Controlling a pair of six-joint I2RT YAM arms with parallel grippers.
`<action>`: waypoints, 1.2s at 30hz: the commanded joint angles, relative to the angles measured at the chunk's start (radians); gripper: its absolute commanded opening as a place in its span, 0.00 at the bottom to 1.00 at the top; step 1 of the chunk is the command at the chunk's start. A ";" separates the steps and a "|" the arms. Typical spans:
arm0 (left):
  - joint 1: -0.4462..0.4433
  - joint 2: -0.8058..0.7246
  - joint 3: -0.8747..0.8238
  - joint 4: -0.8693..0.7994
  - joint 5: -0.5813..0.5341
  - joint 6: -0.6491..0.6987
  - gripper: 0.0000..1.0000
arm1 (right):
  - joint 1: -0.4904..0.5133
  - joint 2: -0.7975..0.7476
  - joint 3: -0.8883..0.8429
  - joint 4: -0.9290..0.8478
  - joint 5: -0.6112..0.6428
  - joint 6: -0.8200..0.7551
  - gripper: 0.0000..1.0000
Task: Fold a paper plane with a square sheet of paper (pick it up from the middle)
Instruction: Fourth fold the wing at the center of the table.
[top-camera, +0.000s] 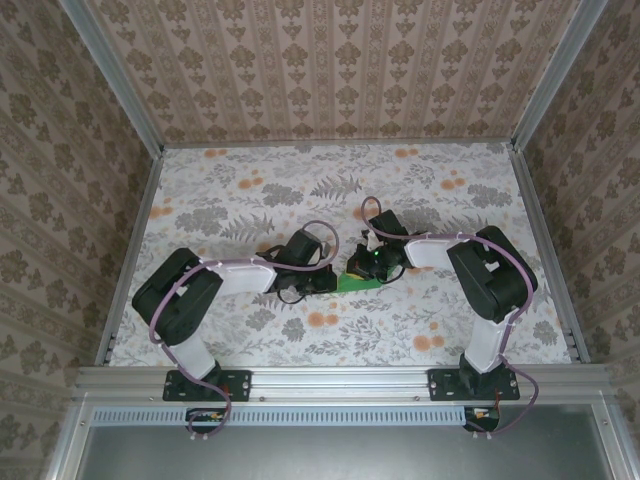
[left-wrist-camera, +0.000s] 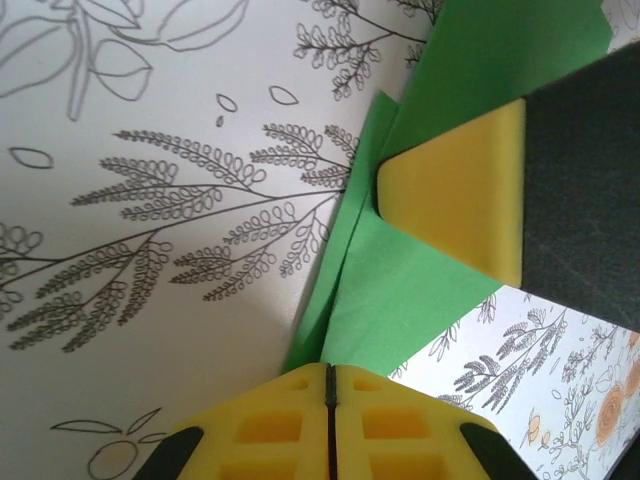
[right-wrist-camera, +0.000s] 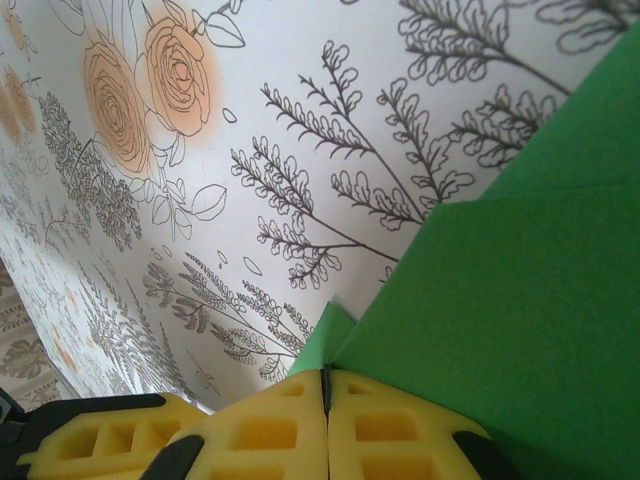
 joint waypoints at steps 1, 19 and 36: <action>0.011 0.014 -0.017 0.024 0.011 -0.027 0.08 | -0.014 0.059 -0.037 -0.083 0.094 0.008 0.08; 0.014 -0.090 -0.034 0.069 0.045 -0.049 0.07 | -0.018 0.064 -0.042 -0.096 0.099 0.001 0.08; 0.018 0.041 -0.046 0.075 0.063 -0.110 0.04 | -0.021 0.073 -0.048 -0.106 0.102 -0.002 0.08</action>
